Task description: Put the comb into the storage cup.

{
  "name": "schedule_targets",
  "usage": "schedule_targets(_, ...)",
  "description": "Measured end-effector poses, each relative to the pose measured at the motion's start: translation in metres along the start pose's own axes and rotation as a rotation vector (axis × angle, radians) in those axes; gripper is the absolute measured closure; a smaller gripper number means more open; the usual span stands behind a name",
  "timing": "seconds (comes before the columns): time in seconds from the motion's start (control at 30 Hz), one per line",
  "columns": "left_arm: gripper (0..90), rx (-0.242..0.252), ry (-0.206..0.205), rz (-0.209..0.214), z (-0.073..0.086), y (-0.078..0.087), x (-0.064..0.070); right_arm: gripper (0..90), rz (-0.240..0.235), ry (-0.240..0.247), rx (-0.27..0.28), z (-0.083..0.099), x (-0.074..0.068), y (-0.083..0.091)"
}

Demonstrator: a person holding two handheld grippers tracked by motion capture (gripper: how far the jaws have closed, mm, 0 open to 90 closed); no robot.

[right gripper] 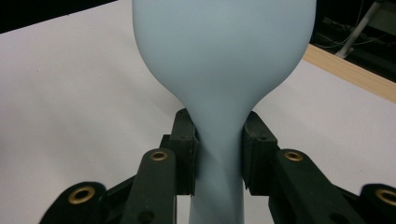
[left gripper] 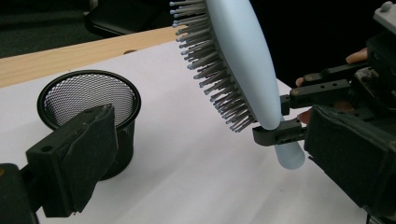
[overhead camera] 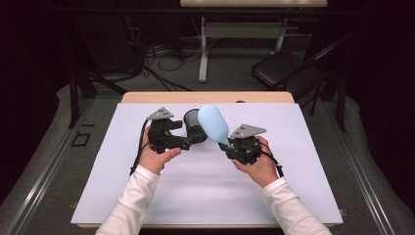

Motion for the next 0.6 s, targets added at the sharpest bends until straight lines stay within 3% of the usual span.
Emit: schedule_targets(0.6,5.3,0.000,0.017,0.017,-0.011,-0.017,0.002,69.6,-0.002,0.014,0.021,0.003,-0.009,-0.003)
Point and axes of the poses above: each handheld gripper's, and its own axes: y roughly backward along the jaws, z roughly out of its underside, x roughly to its right, the point moved 3 cm from there along -y, roughly forward along the jaws, and after that the axes turned 8 degrees about z, right-handed, at the moved point
